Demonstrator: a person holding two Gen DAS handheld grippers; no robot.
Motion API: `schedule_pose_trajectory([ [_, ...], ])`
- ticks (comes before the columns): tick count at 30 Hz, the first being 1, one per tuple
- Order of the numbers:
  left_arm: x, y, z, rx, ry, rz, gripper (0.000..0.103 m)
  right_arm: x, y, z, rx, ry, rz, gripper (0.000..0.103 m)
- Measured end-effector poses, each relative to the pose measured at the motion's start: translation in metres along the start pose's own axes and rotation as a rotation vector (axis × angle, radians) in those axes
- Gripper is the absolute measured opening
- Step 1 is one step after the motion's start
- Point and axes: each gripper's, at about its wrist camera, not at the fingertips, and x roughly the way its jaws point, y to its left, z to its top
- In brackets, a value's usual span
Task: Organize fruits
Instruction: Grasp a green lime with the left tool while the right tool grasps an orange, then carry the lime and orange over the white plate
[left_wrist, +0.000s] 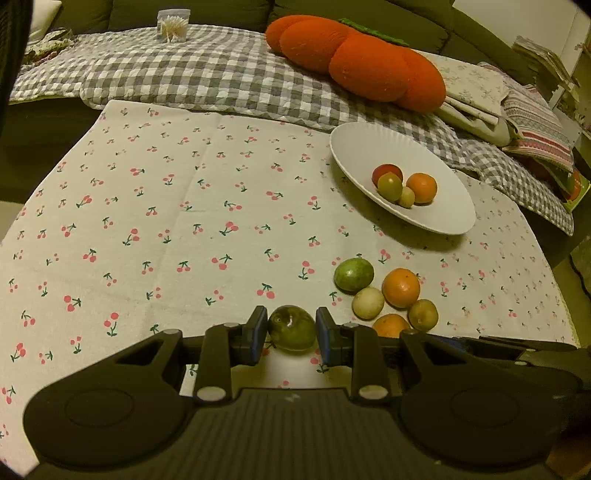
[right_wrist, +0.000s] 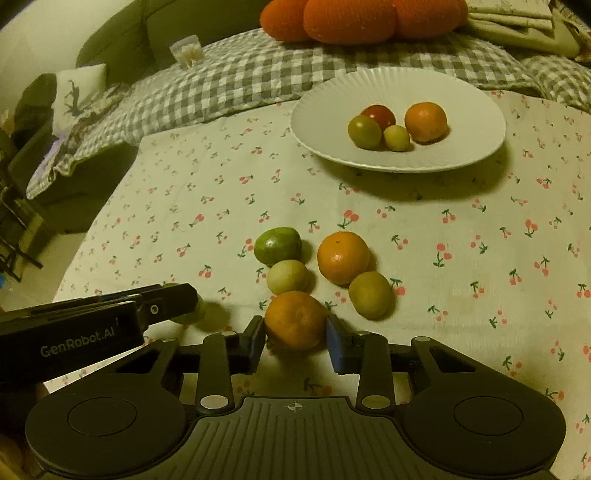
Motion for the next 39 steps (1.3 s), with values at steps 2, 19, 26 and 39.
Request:
schedule_pose_trajectory([
  [2, 0.000, -0.001, 0.000, 0.000, -0.002, -0.002, 0.027, -0.002, 0.000, 0.000, 0.002, 0.002, 0.011, 0.033],
  [19, -0.009, -0.009, 0.008, 0.016, -0.046, -0.022, 0.027, -0.035, -0.009, 0.013, 0.037, -0.081, 0.029, 0.033],
  [26, -0.010, -0.013, 0.014, 0.017, -0.065, -0.032, 0.027, -0.042, -0.021, 0.022, 0.068, -0.111, 0.020, 0.033],
  [39, -0.012, -0.027, 0.029, 0.036, -0.115, -0.066, 0.027, -0.059, -0.047, 0.037, 0.131, -0.171, 0.005, 0.033],
])
